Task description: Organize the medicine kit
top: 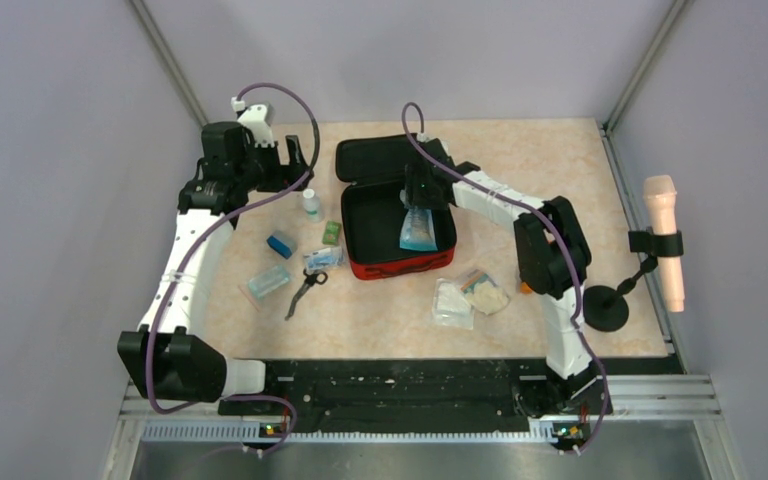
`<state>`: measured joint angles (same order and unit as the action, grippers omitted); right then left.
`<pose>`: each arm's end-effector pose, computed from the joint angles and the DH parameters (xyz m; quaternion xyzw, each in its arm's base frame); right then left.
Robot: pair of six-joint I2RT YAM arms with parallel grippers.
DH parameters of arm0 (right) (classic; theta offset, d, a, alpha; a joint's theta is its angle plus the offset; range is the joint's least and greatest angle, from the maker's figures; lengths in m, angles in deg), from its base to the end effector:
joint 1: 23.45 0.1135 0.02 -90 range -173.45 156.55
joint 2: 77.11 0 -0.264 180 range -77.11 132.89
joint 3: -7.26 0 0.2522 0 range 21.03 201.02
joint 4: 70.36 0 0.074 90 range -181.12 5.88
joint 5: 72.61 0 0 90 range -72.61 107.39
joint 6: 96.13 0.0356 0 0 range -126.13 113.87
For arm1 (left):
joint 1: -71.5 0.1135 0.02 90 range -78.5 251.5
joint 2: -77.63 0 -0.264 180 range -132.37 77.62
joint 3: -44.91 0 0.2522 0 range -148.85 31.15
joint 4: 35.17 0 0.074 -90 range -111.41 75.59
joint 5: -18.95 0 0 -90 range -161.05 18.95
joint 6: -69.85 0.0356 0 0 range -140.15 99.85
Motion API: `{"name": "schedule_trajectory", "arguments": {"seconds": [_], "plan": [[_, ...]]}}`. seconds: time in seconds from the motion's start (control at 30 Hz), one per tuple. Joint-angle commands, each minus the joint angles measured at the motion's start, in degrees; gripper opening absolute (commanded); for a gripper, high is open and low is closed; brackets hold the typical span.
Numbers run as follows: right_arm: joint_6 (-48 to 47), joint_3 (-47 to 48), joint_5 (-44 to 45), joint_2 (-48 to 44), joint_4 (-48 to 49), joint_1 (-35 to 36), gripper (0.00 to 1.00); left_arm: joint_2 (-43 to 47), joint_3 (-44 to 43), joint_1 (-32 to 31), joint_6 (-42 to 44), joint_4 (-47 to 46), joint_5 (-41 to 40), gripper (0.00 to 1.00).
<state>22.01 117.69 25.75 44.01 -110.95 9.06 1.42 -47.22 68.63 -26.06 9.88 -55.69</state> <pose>0.4013 0.2496 0.2075 -0.0117 0.9412 0.1076 0.3201 0.2934 -0.0241 0.3863 0.0450 0.8560 -0.1533 0.4917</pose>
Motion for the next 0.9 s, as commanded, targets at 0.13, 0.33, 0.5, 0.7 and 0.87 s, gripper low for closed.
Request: {"name": "schedule_trajectory", "arguments": {"seconds": [0.13,0.33,0.5,0.7,0.87], "plan": [[-4.0,-1.5,-16.3,-4.1,9.0,0.3,0.55,1.9,0.5,0.3,-1.3,-3.4,1.4,0.95],[-3.2,-2.5,-25.4,-1.4,13.4,0.4,0.28,1.9,0.5,0.3,-1.6,-3.6,1.5,0.94],[-3.0,-1.3,-22.2,1.2,11.9,0.4,0.07,2.4,0.6,0.3,-1.3,-2.8,1.1,0.94],[-4.0,-1.7,-13.2,2.1,7.5,0.3,0.00,3.1,0.7,0.4,-0.6,-2.4,0.3,0.94],[-5.5,-4.8,-13.5,3.0,7.6,0.1,0.00,3.1,1.2,0.4,-0.8,-2.7,0.4,0.95]]}}
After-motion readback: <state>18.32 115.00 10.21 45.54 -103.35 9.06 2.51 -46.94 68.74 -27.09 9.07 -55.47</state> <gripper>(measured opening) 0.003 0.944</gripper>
